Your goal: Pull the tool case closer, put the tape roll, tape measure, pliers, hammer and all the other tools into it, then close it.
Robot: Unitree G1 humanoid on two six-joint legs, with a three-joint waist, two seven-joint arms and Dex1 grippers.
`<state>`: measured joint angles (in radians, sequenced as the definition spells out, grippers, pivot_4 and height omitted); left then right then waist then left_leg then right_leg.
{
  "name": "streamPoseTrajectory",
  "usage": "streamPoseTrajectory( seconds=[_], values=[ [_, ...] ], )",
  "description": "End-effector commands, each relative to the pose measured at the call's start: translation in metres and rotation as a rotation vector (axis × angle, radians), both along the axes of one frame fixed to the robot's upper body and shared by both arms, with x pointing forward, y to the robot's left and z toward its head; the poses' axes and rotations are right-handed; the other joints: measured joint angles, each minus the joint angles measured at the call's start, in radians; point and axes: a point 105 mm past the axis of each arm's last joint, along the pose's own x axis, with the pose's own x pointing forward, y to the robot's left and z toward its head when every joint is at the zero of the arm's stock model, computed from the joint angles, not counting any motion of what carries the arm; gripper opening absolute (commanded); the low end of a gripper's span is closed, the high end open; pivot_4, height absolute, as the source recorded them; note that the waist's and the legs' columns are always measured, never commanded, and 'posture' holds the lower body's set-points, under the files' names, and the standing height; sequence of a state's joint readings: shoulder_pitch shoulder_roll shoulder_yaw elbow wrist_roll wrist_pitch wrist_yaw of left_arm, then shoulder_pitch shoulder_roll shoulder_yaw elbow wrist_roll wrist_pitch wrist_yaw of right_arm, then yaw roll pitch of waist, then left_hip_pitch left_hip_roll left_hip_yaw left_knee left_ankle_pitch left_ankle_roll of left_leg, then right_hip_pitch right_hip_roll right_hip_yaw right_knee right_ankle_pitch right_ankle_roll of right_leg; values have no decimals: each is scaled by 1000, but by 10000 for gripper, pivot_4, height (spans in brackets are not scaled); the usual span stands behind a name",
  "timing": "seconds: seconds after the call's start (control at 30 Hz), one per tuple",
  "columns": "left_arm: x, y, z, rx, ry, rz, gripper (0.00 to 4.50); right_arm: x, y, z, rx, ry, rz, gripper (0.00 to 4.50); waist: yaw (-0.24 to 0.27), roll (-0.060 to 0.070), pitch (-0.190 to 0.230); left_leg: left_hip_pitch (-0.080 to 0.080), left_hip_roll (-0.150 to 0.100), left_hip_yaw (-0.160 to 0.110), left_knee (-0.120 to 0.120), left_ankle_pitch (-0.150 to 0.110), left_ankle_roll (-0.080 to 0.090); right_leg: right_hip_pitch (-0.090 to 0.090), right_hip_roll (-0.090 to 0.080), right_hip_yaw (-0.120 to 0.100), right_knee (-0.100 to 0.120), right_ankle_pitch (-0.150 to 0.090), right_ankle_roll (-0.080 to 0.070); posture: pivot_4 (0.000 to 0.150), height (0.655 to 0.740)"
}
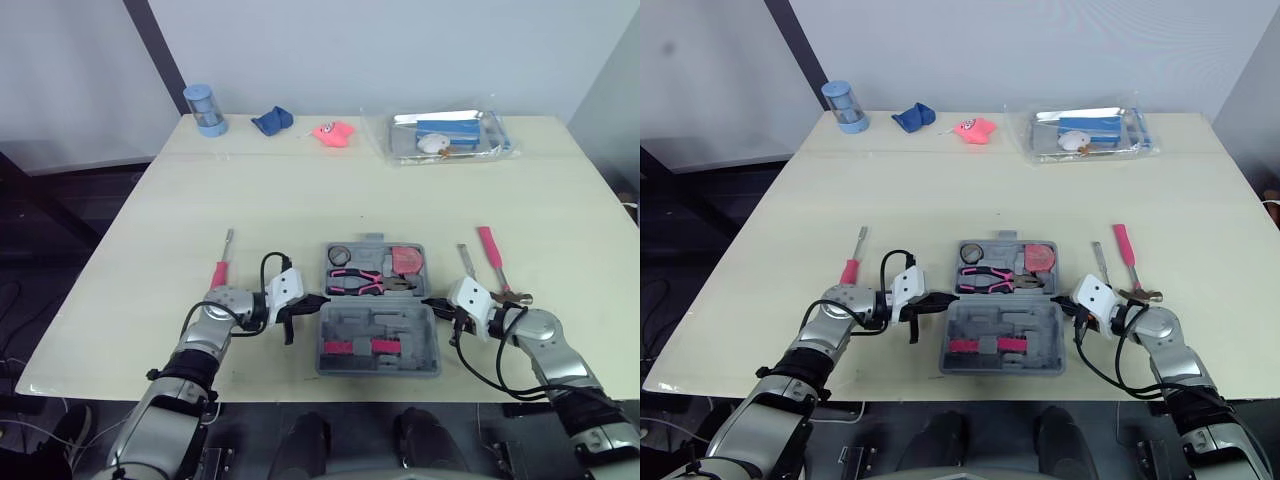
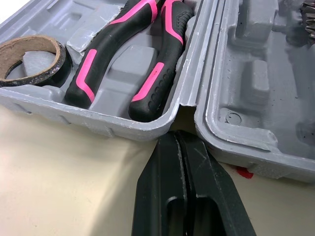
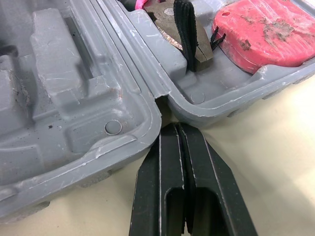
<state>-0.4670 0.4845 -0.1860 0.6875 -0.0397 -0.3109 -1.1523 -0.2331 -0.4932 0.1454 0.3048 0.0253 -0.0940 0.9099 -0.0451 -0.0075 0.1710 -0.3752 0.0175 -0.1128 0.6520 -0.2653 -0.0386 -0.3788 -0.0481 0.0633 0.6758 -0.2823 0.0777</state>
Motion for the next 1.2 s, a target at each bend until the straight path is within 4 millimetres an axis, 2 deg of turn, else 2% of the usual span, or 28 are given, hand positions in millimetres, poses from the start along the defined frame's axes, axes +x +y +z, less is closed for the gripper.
streamPoseTrajectory(
  seconds=[0.03, 0.57, 1.2],
  values=[
    [0, 2, -6, 24, 15, 25, 0, 2, 22, 15, 41, -54, 78, 208, 0, 0, 0, 0, 0, 0, 0, 0, 0, 0, 0, 0, 0, 0, 0, 1500, 7400],
    [-4, 12, -4, 22, 9, 49, 0, 1, 34, 16, 57, -59, 110, 208, -14, 0, 0, 0, 0, -1, 0, 0, 0, 0, 0, 0, 1, 0, 0, 1500, 7400],
    [-15, 12, -1, 10, 23, 63, 0, 1, 36, 13, 53, -54, 111, 208, -25, 0, 0, 0, 0, -1, -1, 0, 0, -1, 0, 0, 0, 0, 0, 1500, 7400]
  ],
)
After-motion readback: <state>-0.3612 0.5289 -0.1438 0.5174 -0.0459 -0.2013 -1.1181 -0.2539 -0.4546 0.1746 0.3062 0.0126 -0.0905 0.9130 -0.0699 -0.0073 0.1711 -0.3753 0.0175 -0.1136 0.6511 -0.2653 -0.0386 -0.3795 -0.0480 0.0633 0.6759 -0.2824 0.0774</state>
